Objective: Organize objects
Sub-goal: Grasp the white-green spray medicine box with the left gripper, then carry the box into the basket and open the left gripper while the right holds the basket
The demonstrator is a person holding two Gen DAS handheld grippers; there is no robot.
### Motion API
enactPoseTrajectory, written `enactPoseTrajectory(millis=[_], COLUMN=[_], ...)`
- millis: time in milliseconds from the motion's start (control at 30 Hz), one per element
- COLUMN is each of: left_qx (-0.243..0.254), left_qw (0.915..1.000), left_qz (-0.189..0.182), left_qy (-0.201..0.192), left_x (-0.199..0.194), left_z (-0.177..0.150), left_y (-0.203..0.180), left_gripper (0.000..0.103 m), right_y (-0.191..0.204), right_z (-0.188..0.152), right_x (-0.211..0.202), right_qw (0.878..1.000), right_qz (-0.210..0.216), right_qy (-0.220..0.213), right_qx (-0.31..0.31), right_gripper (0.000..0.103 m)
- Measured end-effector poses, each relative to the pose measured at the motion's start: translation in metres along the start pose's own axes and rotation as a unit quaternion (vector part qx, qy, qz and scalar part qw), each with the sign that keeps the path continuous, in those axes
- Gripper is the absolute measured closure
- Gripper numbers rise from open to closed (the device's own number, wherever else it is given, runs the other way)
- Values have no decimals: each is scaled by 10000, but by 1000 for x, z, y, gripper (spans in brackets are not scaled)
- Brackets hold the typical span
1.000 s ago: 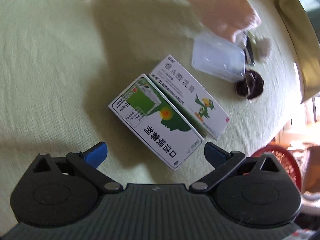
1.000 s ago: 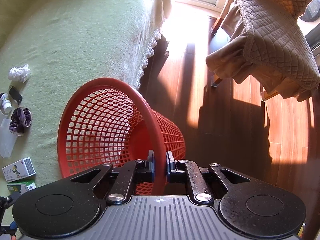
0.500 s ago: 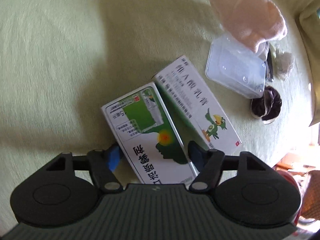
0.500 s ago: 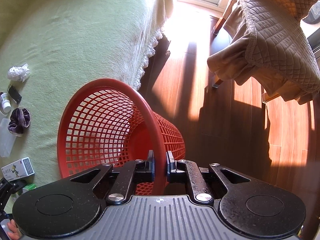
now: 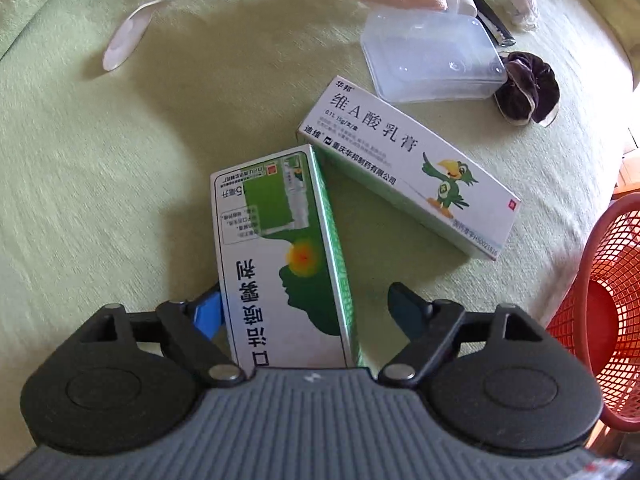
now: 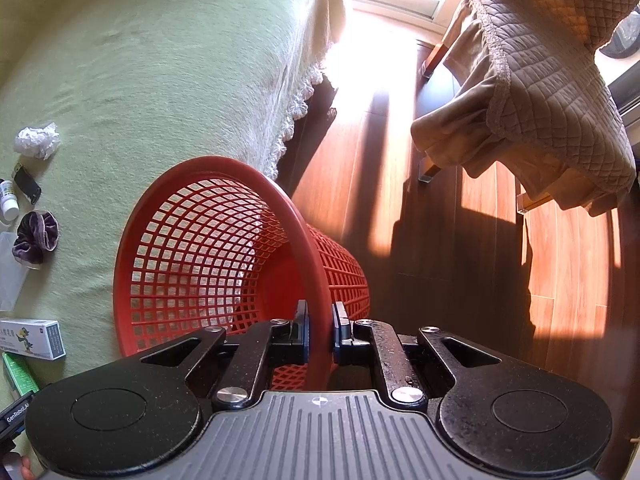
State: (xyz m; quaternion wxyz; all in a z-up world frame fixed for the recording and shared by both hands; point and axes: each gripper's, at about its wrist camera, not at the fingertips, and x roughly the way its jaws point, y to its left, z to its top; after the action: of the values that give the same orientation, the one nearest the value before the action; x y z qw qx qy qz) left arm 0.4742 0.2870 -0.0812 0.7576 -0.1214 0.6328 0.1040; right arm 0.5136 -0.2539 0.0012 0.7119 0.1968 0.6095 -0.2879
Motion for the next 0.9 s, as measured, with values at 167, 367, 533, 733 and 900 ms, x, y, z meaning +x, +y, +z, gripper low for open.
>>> enactPoseTrajectory(millis=[167, 367, 533, 733, 900], left_qx=[147, 224, 362, 620, 984], left_qw=[9997, 9993, 9984, 9963, 9926], left_qz=[108, 186, 141, 20, -165], left_qy=[-185, -221, -419, -591, -687], left_x=[-6, -26, -46, -72, -89], left_z=[-5, 1, 4, 0, -1], left_y=[3, 21, 17, -6, -40], left_gripper=[48, 52, 52, 52, 52], right_y=[0, 1, 0, 2, -1], right_z=[0, 0, 0, 2, 3], right_x=[0, 1, 0, 1, 2], right_qw=[9999, 9996, 9997, 9992, 9989], right_qz=[16, 24, 74, 104, 173], right_qy=[-56, -145, -92, -124, -101], right_qx=[-99, -226, -229, -379, -422], right_gripper=[96, 96, 96, 96, 96])
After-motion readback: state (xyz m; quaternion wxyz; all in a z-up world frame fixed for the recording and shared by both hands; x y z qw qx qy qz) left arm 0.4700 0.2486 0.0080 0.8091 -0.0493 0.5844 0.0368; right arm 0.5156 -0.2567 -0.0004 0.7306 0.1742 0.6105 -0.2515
